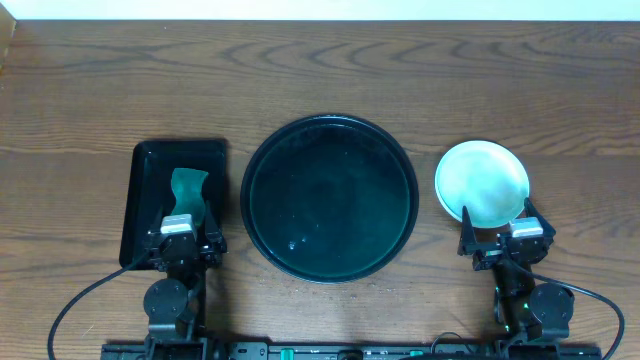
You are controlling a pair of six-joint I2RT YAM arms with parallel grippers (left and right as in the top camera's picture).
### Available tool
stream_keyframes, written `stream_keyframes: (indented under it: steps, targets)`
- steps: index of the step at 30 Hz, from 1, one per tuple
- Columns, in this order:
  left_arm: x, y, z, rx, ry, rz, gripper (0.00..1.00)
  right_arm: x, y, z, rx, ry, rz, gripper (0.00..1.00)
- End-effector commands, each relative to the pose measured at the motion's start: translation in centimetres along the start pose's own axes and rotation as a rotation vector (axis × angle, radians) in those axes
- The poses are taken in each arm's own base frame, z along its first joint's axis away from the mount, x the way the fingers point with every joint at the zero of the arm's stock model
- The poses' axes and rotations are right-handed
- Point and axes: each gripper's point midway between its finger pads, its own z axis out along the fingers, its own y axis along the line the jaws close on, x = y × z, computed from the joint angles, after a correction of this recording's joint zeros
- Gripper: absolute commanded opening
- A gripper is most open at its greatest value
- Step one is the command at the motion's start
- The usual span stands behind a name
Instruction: Clean dirty plates on tray and stack at the side
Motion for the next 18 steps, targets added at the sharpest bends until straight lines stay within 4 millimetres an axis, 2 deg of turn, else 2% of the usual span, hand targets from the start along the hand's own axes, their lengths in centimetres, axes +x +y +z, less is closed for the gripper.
stream_keyframes:
  steps: [1,3,18]
  targets:
    - [0.8,0.0,0.1,-0.005,0.01,0.027,0.74,0.1,0.2,0.0,-0.005,0.0,0.011,0.99]
    - [2.0,0.0,0.2,-0.003,0.044,0.03,0.74,0.1,0.2,0.0,-0.005,0.0,0.011,0.99]
    - [2.1,-0.1,0.2,0.0,0.049,0.031,0.74,0.2,0.2,0.0,-0.006,0.007,0.012,0.99]
